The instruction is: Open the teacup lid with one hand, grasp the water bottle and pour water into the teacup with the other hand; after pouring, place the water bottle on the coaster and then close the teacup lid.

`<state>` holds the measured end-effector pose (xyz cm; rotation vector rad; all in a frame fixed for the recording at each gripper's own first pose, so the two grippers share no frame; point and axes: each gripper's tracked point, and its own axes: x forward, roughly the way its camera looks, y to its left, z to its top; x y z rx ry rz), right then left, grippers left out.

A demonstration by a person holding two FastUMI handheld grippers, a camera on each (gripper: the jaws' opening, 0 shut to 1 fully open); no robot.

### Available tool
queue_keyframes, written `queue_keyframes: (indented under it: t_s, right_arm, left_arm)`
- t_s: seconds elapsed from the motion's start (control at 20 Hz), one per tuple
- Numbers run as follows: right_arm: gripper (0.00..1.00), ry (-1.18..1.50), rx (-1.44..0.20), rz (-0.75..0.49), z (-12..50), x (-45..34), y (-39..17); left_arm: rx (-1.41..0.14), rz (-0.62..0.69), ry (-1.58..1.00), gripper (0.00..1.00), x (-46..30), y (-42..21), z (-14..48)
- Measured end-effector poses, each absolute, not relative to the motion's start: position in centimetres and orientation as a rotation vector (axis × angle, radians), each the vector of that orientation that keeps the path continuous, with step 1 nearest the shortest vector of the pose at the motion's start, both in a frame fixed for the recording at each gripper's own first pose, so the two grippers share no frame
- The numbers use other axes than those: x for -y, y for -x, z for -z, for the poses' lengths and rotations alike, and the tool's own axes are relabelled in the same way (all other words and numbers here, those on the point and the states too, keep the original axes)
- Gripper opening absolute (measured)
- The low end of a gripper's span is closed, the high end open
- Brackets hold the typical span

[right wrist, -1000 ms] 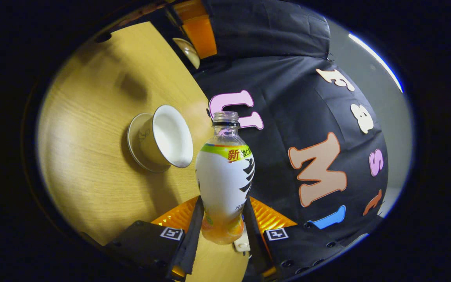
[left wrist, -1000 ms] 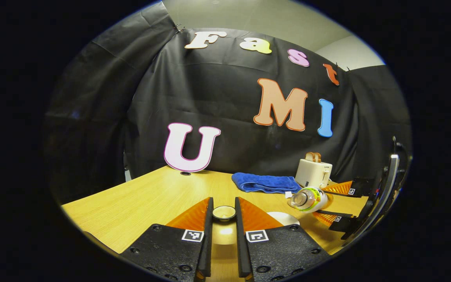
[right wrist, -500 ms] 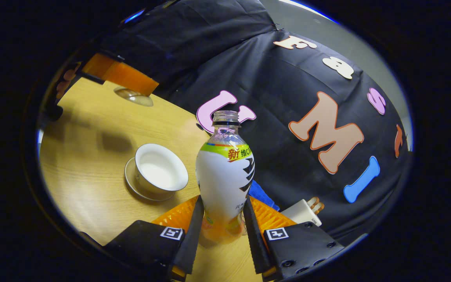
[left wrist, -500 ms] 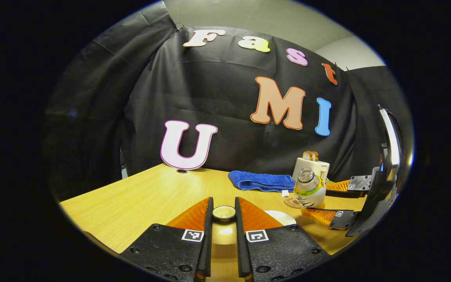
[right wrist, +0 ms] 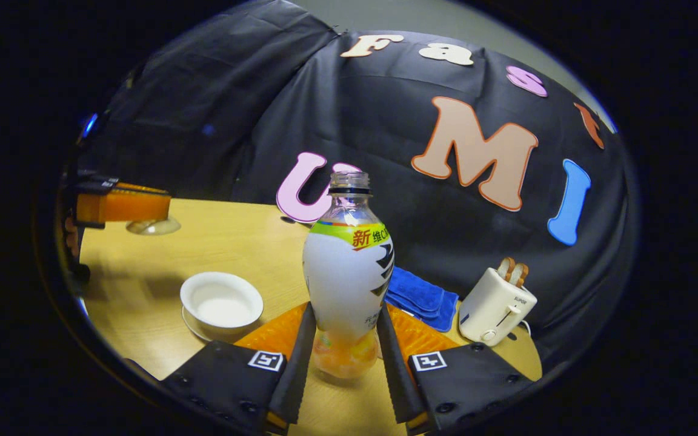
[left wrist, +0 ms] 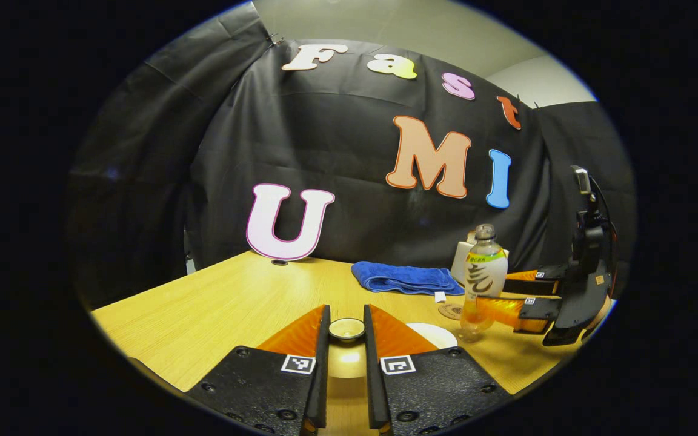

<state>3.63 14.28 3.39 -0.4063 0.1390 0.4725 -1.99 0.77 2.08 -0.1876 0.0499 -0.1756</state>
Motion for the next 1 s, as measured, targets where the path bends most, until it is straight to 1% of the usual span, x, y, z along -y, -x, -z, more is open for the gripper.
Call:
queue_keyframes:
  t_s: [0.05, 0.1, 0.15, 0.2, 0.25, 0.55, 0.75, 1.0]
  right_arm:
    - [0.60, 0.372, -0.135, -0.459, -3.5, -13.9, -4.3]
    - [0.63, 0.341, -0.135, -0.440, -3.8, -13.4, -5.0]
    - [0.60, 0.319, -0.136, -0.425, -3.7, -12.9, -5.7]
    - [0.61, 0.291, -0.136, -0.407, -3.6, -12.5, -6.2]
    - [0.60, 0.265, -0.137, -0.395, -3.7, -12.2, -6.9]
    - [0.61, 0.158, -0.088, -0.353, -4.8, -11.3, -10.0]
    - [0.61, 0.095, -0.088, -0.304, -3.8, -10.7, -12.0]
    - [0.62, 0.048, -0.135, -0.250, -1.5, -8.8, -14.6]
  left_arm:
    - [-0.052, 0.178, 0.189, 0.24, -0.7, 2.1, -2.0]
    - [-0.052, 0.180, 0.191, 0.26, -0.7, 2.1, -2.1]
    - [-0.053, 0.182, 0.192, 0.24, -0.6, 2.1, -2.0]
    - [-0.054, 0.182, 0.191, 0.24, -0.6, 2.1, -2.0]
    - [-0.054, 0.182, 0.191, 0.24, -0.7, 2.1, -2.0]
    - [-0.059, 0.191, 0.195, 0.24, -0.4, 2.1, -1.8]
    - [-0.060, 0.191, 0.198, 0.24, -0.4, 2.0, -1.7]
    - [-0.064, 0.193, 0.200, 0.24, -0.4, 2.0, -1.5]
